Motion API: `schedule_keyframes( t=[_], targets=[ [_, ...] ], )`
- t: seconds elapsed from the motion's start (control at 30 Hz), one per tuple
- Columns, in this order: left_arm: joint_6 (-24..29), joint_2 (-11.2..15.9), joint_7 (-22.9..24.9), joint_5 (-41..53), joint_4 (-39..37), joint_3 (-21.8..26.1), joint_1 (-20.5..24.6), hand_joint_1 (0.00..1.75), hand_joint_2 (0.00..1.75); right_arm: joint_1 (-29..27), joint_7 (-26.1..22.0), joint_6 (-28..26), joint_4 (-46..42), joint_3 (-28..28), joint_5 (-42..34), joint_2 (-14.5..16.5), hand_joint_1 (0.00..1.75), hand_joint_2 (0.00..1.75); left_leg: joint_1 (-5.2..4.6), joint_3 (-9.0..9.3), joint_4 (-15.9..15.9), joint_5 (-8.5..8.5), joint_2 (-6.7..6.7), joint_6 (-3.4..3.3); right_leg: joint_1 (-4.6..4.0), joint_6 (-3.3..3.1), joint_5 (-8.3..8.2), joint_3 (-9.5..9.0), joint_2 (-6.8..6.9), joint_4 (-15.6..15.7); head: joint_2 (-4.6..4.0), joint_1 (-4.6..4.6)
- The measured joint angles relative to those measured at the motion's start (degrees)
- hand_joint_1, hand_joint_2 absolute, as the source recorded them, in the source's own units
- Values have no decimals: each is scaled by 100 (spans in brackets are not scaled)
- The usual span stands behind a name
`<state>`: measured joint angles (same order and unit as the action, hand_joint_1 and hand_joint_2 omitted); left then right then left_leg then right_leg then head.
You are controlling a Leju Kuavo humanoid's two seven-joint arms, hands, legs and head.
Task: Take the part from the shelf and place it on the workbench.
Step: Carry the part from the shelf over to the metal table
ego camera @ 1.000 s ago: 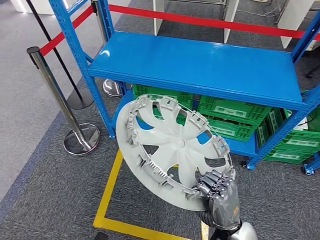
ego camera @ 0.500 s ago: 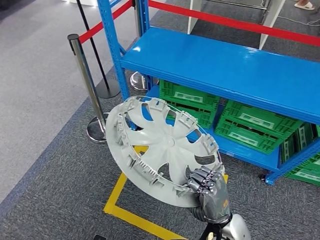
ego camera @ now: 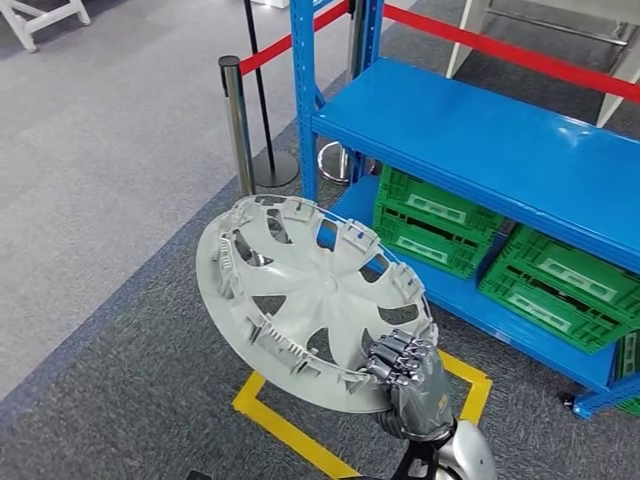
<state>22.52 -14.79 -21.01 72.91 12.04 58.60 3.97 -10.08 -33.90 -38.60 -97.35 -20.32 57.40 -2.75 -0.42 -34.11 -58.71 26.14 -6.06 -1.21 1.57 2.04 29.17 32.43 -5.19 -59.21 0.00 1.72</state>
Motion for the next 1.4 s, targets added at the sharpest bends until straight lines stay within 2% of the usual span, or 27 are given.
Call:
schedule_keyframes(
  t=[0.07,0.1,0.17,0.2,0.27,0.3,0.33,0.37,0.43,0.5,0.57,0.6,0.67,0.73,0.77,0.8,0.83,0.9,0.93,0.97,1.03,1.1,1.17,1.23,1.3,1.33,1.4],
  targets=[
    [40,4,18,-6,0,3,-15,0,175,34,-105,0,25,-12,36,2,175,175,23,-72,-17,-29,-113,75,-8,-37,-5,-17,79,19,0,-2],
    [61,5,56,3,0,4,-27,0,175,46,-139,0,30,-17,65,3,175,175,17,-95,-49,-11,-55,109,-3,-62,-14,-27,153,34,0,-9],
    [119,9,188,60,0,5,-37,0,175,47,-178,0,24,-29,89,4,175,175,1,-244,-373,191,235,172,12,-117,-17,-60,330,64,0,-56],
    [165,6,264,98,0,4,-42,0,175,39,-195,0,14,-31,76,4,175,175,3,-394,-700,365,406,203,6,-137,-8,-71,423,66,0,-78],
    [260,0,373,138,0,3,-57,0,175,18,-225,0,0,-42,18,4,175,175,40,-726,-1414,664,523,247,-4,-155,9,-79,606,64,0,-96],
    [295,-3,385,127,0,3,-67,0,175,12,-237,0,-3,-51,-10,4,175,175,58,-804,-1588,689,538,260,-6,-155,16,-82,692,64,0,-96],
    [316,-5,367,99,0,6,-73,0,175,8,-245,0,-2,-67,-31,4,175,175,70,-776,-1546,608,553,267,-5,-151,22,-87,770,64,0,-98],
    [328,-5,323,66,0,11,-77,0,175,7,-254,0,-2,-87,-43,4,175,175,77,-635,-1283,438,590,266,-4,-143,32,-99,843,64,0,-97],
    [335,-7,204,-5,0,29,-72,0,175,21,-273,0,0,-139,-50,4,175,175,53,-225,-496,115,799,236,-19,-109,59,-128,967,62,0,-101],
    [334,-12,110,-34,0,48,-67,0,175,81,-306,0,10,-189,-80,4,175,175,9,-24,-67,23,942,170,-48,-54,80,-145,1058,64,0,-95],
    [327,-14,62,-39,0,68,-75,0,175,171,-333,0,32,-244,-127,4,175,175,-13,-41,-27,29,868,87,-53,12,84,-169,1138,90,0,-90],
    [321,-15,55,-39,0,78,-81,0,175,216,-338,0,45,-272,-145,4,175,175,-9,-36,-3,16,817,48,-42,48,106,-172,1109,87,0,-87],
    [308,-16,63,-37,0,87,-74,0,175,304,-335,0,69,-326,-178,3,175,175,13,-16,47,-20,709,-37,-22,87,296,-54,864,-168,0,-70],
    [288,-22,73,-57,0,93,-61,0,175,388,-325,0,104,-376,-194,1,175,175,14,-15,55,-34,593,-87,-22,80,637,297,600,-867,0,-52],
    [275,-25,74,-93,0,106,-58,0,175,422,-308,0,126,-404,-187,0,175,175,4,-17,53,-35,525,-98,-29,73,762,496,557,-1241,0,-49],
    [265,-27,74,-141,0,128,-59,0,175,450,-287,0,145,-431,-170,-1,175,175,-6,-13,52,-35,450,-101,-36,65,791,639,540,-1477,0,-49],
    [256,-27,78,-192,0,157,-60,0,175,472,-262,0,160,-456,-147,-1,175,175,-14,-8,48,-34,368,-103,-42,52,705,690,530,-1506,0,-50],
    [250,-28,104,-259,0,217,-60,0,175,500,-221,0,175,-491,-106,-1,175,175,-20,4,33,-30,192,-97,-44,12,266,474,441,-911,0,-48],
    [250,-30,121,-273,0,237,-58,0,175,512,-208,0,178,-502,-91,-1,175,175,-27,1,21,-25,113,-85,-38,-9,88,313,320,-526,0,-50],
    [250,-30,136,-280,0,255,-55,0,175,526,-199,0,178,-512,-81,-1,175,175,-26,-13,4,-23,41,-69,-31,-23,-22,165,213,-211,0,-52],
    [250,-30,148,-281,0,282,-59,0,175,553,-193,0,181,-534,-66,-1,175,175,-6,-59,-11,-38,-75,-10,-37,-41,-35,41,106,19,0,-59],
    [250,-27,155,-283,0,313,-70,0,175,577,-187,0,183,-561,-63,0,175,175,15,-88,-14,-50,-131,59,-40,-74,-54,1,210,62,0,-58],
    [250,-17,203,-283,1,335,-68,0,175,594,-189,0,182,-585,-92,1,175,175,-6,-179,-224,86,115,123,-23,-135,-62,-50,356,106,0,-84],
    [239,0,287,-280,2,345,-60,0,175,609,-188,0,182,-609,-127,2,175,175,1,-479,-867,421,433,182,-25,-187,-42,-91,520,124,0,-111],
    [187,29,361,-259,2,351,-60,0,175,635,-172,0,187,-633,-129,3,175,175,45,-805,-1526,662,519,227,-32,-200,-16,-112,683,123,0,-112],
    [152,45,390,-237,2,353,-59,0,175,646,-167,0,190,-642,-125,4,175,175,64,-851,-1616,639,533,243,-32,-194,-2,-124,759,122,0,-113],
    [98,77,427,-181,2,352,-57,0,175,651,-188,0,193,-654,-126,4,175,175,86,-601,-1130,306,616,251,-31,-170,36,-172,904,122,0,-113]
  ],
)
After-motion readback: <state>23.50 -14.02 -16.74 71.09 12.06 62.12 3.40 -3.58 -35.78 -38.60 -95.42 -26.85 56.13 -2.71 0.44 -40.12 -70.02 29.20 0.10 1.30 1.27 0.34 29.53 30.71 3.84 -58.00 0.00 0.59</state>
